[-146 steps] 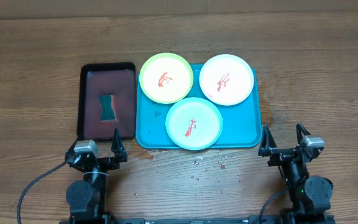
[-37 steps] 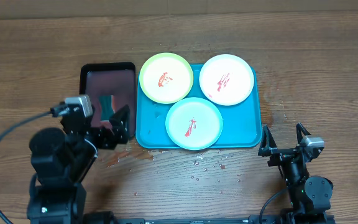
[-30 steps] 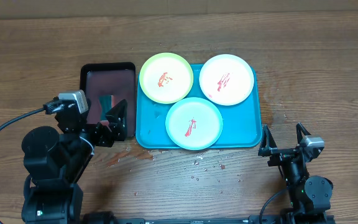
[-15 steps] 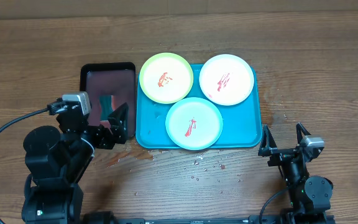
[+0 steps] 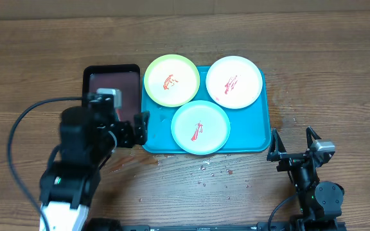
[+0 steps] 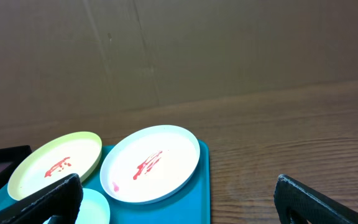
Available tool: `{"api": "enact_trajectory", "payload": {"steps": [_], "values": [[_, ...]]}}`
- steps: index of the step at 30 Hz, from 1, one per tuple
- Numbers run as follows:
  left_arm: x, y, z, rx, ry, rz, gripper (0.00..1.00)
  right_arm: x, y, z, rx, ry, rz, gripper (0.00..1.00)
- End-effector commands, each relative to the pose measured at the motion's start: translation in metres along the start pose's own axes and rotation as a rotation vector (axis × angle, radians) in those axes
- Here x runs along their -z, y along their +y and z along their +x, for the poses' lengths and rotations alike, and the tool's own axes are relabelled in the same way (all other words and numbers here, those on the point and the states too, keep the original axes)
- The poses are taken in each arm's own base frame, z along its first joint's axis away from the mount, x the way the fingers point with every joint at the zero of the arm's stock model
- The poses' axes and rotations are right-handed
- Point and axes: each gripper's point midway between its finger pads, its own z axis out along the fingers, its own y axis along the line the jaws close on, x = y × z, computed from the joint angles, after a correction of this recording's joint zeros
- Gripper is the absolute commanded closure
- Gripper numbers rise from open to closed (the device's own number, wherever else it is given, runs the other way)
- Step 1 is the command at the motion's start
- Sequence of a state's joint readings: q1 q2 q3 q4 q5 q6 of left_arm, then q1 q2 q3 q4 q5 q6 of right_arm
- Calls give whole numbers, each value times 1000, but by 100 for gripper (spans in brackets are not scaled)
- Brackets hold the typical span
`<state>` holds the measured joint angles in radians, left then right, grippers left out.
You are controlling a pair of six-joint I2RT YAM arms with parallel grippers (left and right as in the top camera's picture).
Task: Clean dirty plates on tray and stack at the side
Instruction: 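Move the left gripper over the green sponge on the black tray, then lower the left gripper and grasp the green sponge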
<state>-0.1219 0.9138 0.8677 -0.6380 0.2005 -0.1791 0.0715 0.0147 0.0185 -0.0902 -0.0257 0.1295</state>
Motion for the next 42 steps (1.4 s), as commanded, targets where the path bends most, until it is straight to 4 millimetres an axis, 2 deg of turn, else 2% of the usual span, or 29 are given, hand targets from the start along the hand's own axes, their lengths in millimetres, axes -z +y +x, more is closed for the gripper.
{"api": "enact_trajectory", "payload": {"steps": [1,4,9,18,23,26,37,42], "values": [[-10,23,-1,-11,63,-158,0,0,-3,1,5,-7,12,0],[-21,34,7,5,144,-208,0,0,-3,1,5,-7,12,0],[-32,45,4,18,147,-241,0,0,-3,1,5,-7,12,0],[-23,85,-6,50,103,-409,0,0,-3,1,5,-7,12,0],[-23,106,1,91,131,-462,0,0,-3,1,5,-7,12,0],[-30,118,8,115,170,-487,7,0,-3,1,5,-7,12,0],[-92,143,39,136,310,-496,18,0,-3,1,5,-7,12,0],[-121,144,51,133,349,-436,22,0,-3,1,5,-7,12,0]]}}
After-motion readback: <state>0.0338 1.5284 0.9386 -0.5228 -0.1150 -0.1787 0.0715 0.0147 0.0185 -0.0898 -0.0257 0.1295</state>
